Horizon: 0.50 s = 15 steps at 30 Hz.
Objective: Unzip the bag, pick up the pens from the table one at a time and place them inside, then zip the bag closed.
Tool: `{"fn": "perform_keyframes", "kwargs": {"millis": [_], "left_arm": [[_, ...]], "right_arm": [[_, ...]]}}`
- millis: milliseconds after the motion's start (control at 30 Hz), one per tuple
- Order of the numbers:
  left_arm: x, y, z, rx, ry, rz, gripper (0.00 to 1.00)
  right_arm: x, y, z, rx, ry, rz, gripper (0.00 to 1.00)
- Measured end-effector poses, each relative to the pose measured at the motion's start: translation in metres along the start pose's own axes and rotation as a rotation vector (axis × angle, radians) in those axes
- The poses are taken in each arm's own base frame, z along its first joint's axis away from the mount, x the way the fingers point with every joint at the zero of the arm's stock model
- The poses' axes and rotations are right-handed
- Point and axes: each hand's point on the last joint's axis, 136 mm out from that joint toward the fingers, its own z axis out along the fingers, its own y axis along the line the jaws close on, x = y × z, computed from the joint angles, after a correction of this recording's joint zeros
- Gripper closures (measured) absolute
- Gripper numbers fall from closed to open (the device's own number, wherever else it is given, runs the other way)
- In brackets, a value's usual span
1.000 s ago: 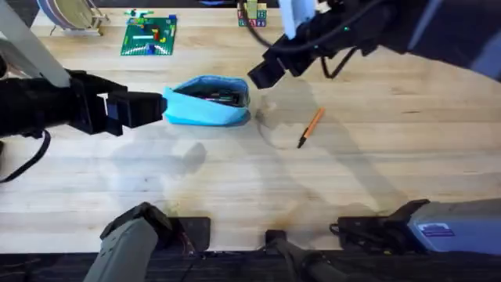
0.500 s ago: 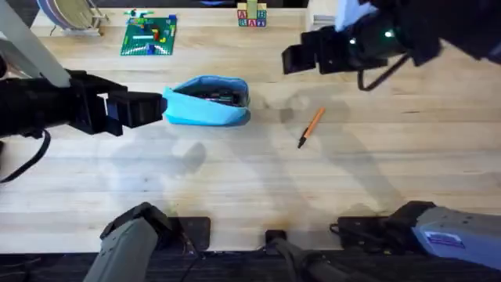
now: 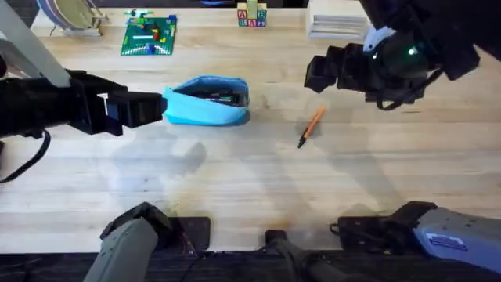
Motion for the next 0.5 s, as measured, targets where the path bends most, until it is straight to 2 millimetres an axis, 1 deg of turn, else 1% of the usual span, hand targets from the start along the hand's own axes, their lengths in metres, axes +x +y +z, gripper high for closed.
{"fn": "perform_keyframes", "kwargs": {"millis": [67,167,267,300,400,500], "left_arm": [[0.0,0.0,0.0,0.0,0.0,0.0,0.006],[0.0,0.0,0.0,0.0,0.0,0.0,0.006],[0.0,0.0,0.0,0.0,0.0,0.0,0.006],[0.0,0.0,0.0,0.0,0.0,0.0,0.006],[0.0,0.0,0.0,0.0,0.0,0.0,0.006],[0.0,0.0,0.0,0.0,0.0,0.0,0.006]], "right_arm": [[0.005,-0.002,0.0,0.006,0.02,0.04,0.004],[0.012,-0.007,0.0,0.03,0.049,0.152,0.005],[0.012,-0.007,0.0,0.033,0.048,0.24,0.005],[0.013,-0.007,0.004,0.037,0.05,0.279,0.005],[0.018,-0.008,0.015,0.062,0.07,0.301,0.005],[0.022,-0.002,0.031,0.063,0.091,0.315,0.006]]}}
